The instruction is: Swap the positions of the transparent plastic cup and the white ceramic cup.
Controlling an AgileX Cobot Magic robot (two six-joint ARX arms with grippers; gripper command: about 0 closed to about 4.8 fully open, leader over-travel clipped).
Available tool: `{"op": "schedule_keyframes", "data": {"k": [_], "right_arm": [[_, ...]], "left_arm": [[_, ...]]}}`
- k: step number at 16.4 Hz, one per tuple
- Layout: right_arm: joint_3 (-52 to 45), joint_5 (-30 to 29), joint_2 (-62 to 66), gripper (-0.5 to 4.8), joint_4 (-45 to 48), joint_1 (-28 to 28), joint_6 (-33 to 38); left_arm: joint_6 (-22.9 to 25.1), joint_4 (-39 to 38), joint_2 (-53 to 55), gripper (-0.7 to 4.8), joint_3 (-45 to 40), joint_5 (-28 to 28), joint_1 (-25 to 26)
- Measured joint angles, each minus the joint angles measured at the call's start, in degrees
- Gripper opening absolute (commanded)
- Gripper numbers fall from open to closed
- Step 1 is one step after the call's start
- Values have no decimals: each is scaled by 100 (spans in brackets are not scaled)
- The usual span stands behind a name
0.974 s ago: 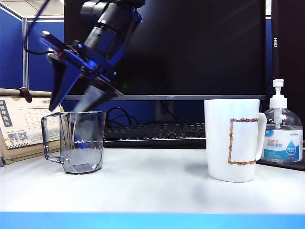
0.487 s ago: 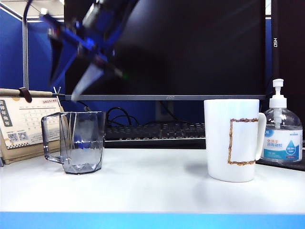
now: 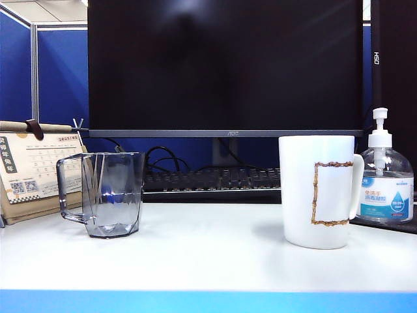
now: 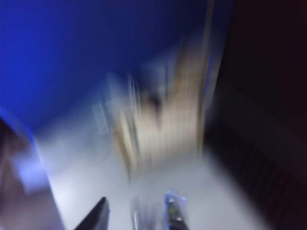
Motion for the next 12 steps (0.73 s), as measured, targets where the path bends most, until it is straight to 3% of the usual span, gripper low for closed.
{"op": "schedule_keyframes", "data": {"k": [2, 4, 6, 7, 9, 12], "right_arm": [[529, 129, -664, 42, 203, 17, -129], [896, 874, -1119, 39, -271, 13, -299], [931, 1694, -1635, 8, -721, 15, -348], [946, 1744, -1915, 8, -704, 28, -354], [986, 1851, -2334, 8, -656, 26, -258], [957, 3128, -2435, 8, -673, 26, -245]], "left_arm": [[-13, -129, -511, -6, 236, -162, -2], [-17, -568, -726, -6, 452, -442, -4], [-9, -1572, -728, -6, 748, -601, -7], [-22, -1731, -728, -6, 754, -601, -7], [-92, -1611, -728, -6, 538, -584, -7], [-369, -1237, -728, -6, -168, -452, -7]]}}
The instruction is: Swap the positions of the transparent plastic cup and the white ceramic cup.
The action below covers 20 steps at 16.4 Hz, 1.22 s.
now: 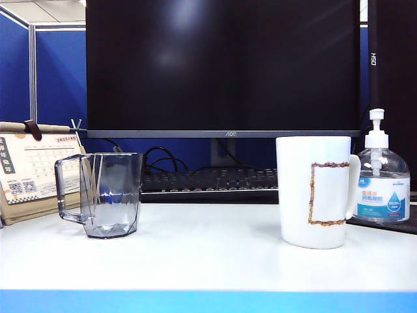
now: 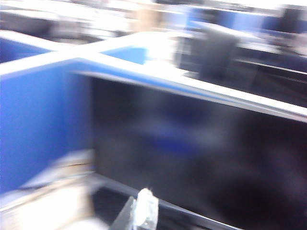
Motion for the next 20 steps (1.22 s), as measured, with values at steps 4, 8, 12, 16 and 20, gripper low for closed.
{"op": "schedule_keyframes", "data": {"k": [4, 8, 12, 16, 20], "right_arm": [[15, 243, 155, 8, 4, -1158, -4], [-122, -1812, 1224, 8, 0, -2540, -4], [-278, -2295, 1812, 8, -57, -2782, 68], [-254, -3893, 522, 8, -31, -2741, 1220], [-293, -4815, -1397, 6, -2, -2741, 2177]], "left_arm": [[-905, 907, 7, -6, -1434, 439, 2], [-984, 1587, 9, -6, -1790, 374, 7], [-817, 1709, 4, -6, -1790, -804, 7], [-669, 1740, 0, -6, -1425, -820, 7], [103, 1617, 0, -6, -1110, -15, 7]]}}
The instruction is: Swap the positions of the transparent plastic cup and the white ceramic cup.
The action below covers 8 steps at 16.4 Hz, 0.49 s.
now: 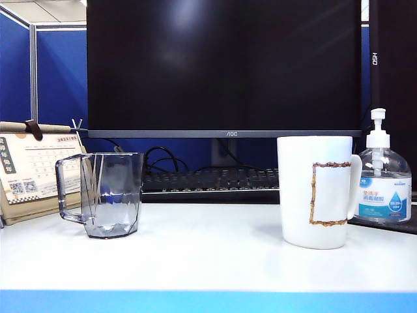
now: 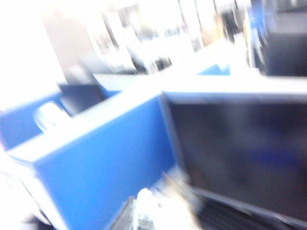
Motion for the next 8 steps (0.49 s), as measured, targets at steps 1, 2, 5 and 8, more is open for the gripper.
{"op": "schedule_keyframes", "data": {"k": [1, 2, 5, 8], "right_arm": [[-103, -31, -391, -5, 20, 0, 238], [-603, -50, -1165, -5, 72, -17, 636], [-3866, 671, -3381, -5, 223, -474, 831], [-7775, 1659, -4844, -5, 197, -476, 498]], "left_arm": [[-2, -92, 0, -6, 2, 20, 0], [-4, -210, 4, -6, 0, 133, 0], [-227, -223, 4, -6, 0, 570, 0], [-264, -181, 7, -6, 0, 619, 0]]}}
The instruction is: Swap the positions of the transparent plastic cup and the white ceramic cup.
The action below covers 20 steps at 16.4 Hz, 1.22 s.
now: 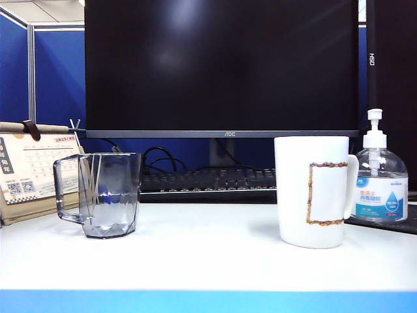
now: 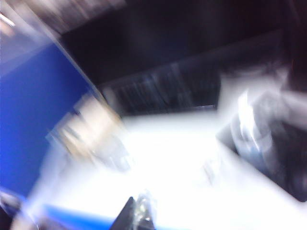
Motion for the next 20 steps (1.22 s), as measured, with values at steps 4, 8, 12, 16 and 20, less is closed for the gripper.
{"op": "schedule_keyframes", "data": {"k": [4, 8, 12, 16, 20], "right_arm": [[-3174, -581, -1342, -4, 1703, 2, -1829], [-5368, -326, -2820, -4, 3279, 2, -1932], [-6411, 120, -3279, 0, 5045, 2, -1587], [-7580, 155, -3211, 0, 5615, 2, -1078], [-8977, 361, -3213, 0, 6234, 2, -1023]], "left_arm": [[-138, -33, 28, -6, -59, 105, 0], [-809, 160, 31, -6, -684, -90, 0], [-901, 1010, 22, -6, -1482, -254, 2], [-857, 1397, 28, -6, -2192, -588, 4], [-857, 1432, 28, -6, -2715, -651, 4]]}}
